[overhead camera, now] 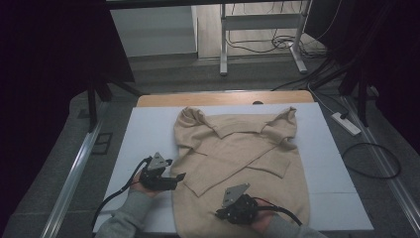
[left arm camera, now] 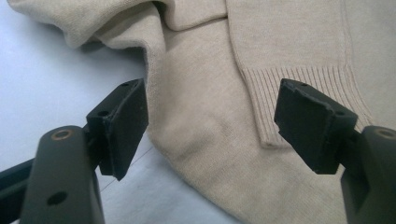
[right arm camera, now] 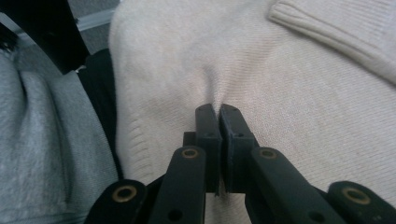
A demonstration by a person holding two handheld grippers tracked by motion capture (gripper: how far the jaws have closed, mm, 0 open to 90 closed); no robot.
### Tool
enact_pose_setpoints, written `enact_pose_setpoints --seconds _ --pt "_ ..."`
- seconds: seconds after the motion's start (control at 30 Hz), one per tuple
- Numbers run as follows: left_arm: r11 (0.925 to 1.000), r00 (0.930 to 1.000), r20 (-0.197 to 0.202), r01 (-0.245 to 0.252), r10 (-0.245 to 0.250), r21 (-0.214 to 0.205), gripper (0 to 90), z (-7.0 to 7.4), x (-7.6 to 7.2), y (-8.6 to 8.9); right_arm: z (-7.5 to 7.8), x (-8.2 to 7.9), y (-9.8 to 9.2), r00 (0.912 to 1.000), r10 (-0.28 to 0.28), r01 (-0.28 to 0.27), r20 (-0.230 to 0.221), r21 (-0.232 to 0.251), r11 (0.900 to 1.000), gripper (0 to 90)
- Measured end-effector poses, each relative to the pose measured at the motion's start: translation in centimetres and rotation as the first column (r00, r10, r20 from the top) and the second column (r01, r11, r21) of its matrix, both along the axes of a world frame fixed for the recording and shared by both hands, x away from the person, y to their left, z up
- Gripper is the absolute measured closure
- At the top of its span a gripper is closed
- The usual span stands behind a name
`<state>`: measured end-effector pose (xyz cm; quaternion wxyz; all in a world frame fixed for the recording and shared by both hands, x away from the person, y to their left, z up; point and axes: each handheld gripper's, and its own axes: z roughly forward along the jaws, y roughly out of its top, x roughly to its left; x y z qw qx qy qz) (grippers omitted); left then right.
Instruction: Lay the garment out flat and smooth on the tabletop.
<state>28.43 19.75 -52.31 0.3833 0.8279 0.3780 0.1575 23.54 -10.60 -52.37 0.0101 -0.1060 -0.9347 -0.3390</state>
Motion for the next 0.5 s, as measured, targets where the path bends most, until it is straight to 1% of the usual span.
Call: enact_pose_setpoints --seconds 0.07,0.27,0.37,0.4,0.43,0.5 --pt "1.0 1.0 0.0 -0.004 0.004 0.0 26.1 0.0 -0.3 0.1 0.0 -0.3 -0.2 1.0 0.001 -0.001 0.007 0.006 1.0 86.8" --pt "0.9998 0.9998 0.015 -0.013 0.013 0.015 26.0 0.0 -1.7 0.1 0.0 -2.2 -0.4 0.9993 0.001 -0.002 0.038 0.024 0.9997 87.2" --pt "0.9995 0.999 0.032 -0.03 0.03 0.007 26.0 0.1 -2.4 0.3 0.0 -3.3 -0.3 0.9988 -0.001 -0.001 0.05 0.029 0.9996 87.3" --pt "0.9993 0.9989 0.032 -0.036 0.036 0.005 26.1 0.1 -2.6 0.3 0.0 -3.7 -0.3 0.9983 0.007 -0.008 0.057 0.03 0.9995 87.4" --pt "0.9991 0.9985 0.035 -0.043 0.043 -0.002 26.0 0.1 -2.9 0.4 0.0 -4.0 -0.3 0.9981 0.011 -0.012 0.06 0.03 0.9995 87.4" --pt "0.9989 0.9983 0.035 -0.047 0.047 -0.003 26.0 0.2 -3.3 0.6 -0.1 -4.9 -0.1 0.9985 0.025 -0.027 0.048 0.035 0.999 87.5"
